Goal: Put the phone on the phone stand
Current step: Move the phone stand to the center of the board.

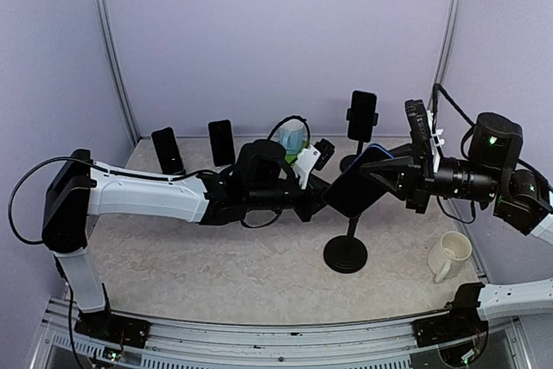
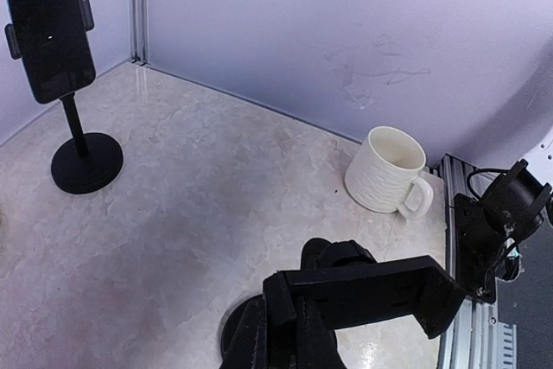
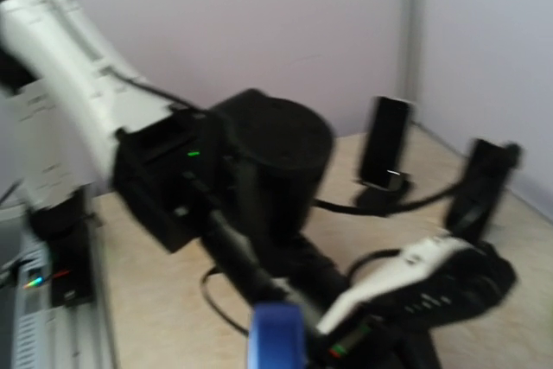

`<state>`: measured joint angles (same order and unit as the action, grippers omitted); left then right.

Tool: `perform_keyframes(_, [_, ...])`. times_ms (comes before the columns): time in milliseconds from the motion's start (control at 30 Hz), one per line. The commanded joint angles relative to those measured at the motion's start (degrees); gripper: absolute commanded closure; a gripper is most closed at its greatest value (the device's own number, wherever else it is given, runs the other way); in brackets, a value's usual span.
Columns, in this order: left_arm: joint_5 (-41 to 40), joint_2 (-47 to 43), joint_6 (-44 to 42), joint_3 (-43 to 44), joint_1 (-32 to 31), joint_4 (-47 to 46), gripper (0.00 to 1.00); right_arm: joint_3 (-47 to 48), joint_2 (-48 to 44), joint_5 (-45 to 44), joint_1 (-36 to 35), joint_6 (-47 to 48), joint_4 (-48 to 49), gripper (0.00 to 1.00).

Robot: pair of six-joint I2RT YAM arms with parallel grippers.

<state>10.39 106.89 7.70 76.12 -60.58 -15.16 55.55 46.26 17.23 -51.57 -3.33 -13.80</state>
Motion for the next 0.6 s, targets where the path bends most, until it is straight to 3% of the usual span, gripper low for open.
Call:
perform_keyframes(0, [-1.7, -4.6, 2.3, -2.5, -1.7, -4.4, 1.0, 0.0, -0.8, 11.9, 0.4, 4.0, 3.6, 1.0])
perform_keyframes(233, [-2.2, -5.6, 2.7, -5.2, -3.3, -6.0, 1.0, -0.6, 1.6, 23.7, 0.4, 7.8, 3.3, 1.0])
perform_keyframes(567, [-1.2, -6.5, 2.5, -7.6, -5.3, -8.4, 1.0, 2.4, 8.9, 31.1, 0.4, 11.6, 0.1, 1.0])
